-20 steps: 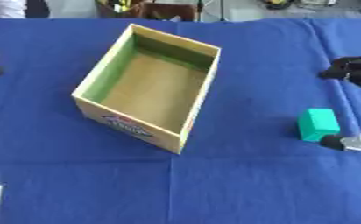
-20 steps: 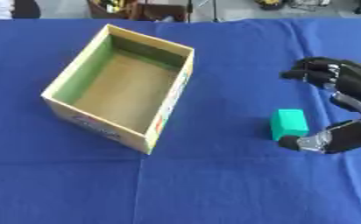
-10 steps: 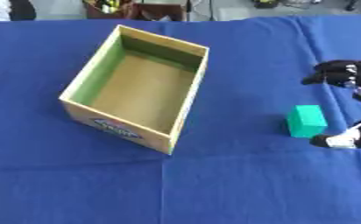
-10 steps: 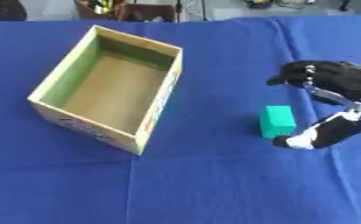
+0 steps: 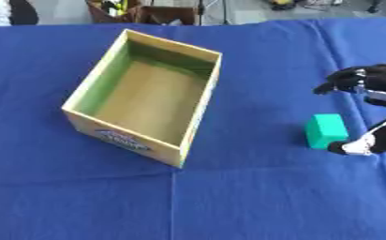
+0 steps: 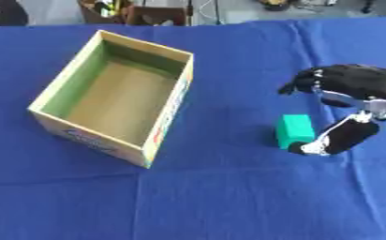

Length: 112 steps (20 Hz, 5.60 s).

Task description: Pick up objects on the table and place them in the box.

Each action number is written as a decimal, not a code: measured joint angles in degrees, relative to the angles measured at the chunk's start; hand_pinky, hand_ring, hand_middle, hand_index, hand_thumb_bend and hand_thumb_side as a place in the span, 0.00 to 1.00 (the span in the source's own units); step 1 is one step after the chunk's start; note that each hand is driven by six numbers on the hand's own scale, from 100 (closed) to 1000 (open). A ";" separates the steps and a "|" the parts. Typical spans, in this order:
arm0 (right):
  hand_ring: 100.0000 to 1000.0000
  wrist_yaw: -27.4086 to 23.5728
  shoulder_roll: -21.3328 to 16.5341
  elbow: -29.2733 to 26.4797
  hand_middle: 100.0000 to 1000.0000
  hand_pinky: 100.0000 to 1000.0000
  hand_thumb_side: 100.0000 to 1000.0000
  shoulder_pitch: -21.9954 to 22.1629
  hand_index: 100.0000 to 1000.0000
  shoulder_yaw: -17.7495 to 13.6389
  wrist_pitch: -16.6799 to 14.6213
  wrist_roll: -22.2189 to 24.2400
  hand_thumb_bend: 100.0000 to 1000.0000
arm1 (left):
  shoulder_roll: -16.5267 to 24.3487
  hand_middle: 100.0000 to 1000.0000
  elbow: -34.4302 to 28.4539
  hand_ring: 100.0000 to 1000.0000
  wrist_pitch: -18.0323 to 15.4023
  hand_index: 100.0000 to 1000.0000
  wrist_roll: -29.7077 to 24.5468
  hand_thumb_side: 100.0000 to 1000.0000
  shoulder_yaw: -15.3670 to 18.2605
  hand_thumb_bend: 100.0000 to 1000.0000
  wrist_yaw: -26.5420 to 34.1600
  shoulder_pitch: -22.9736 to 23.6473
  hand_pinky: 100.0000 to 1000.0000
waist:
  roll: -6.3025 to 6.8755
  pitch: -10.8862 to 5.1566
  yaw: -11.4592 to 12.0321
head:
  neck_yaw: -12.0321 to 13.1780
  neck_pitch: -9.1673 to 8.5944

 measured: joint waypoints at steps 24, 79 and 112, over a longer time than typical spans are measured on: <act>0.92 3.73 1.11 11.57 0.71 0.77 0.43 -3.21 0.86 3.59 0.05 2.31 0.39 | -0.02 0.67 0.00 0.65 0.15 0.83 -0.35 1.00 -0.04 0.00 0.11 -0.01 0.63 | -0.01 1.41 0.63 | -0.84 -1.21; 0.49 -4.66 2.67 3.64 0.30 0.62 0.52 -20.47 0.40 1.18 5.80 -6.06 0.00 | -0.04 0.67 0.00 0.66 0.46 0.82 -1.26 1.00 -0.39 0.00 0.39 0.01 0.64 | -0.72 1.46 1.47 | -0.65 -1.43; 0.48 11.37 35.29 42.19 0.28 0.64 0.42 -53.45 0.38 11.30 0.09 -3.73 0.00 | -0.06 0.67 0.00 0.66 0.81 0.82 -2.67 1.00 -1.78 0.00 1.49 -0.48 0.64 | -2.38 1.79 6.85 | -3.59 -2.50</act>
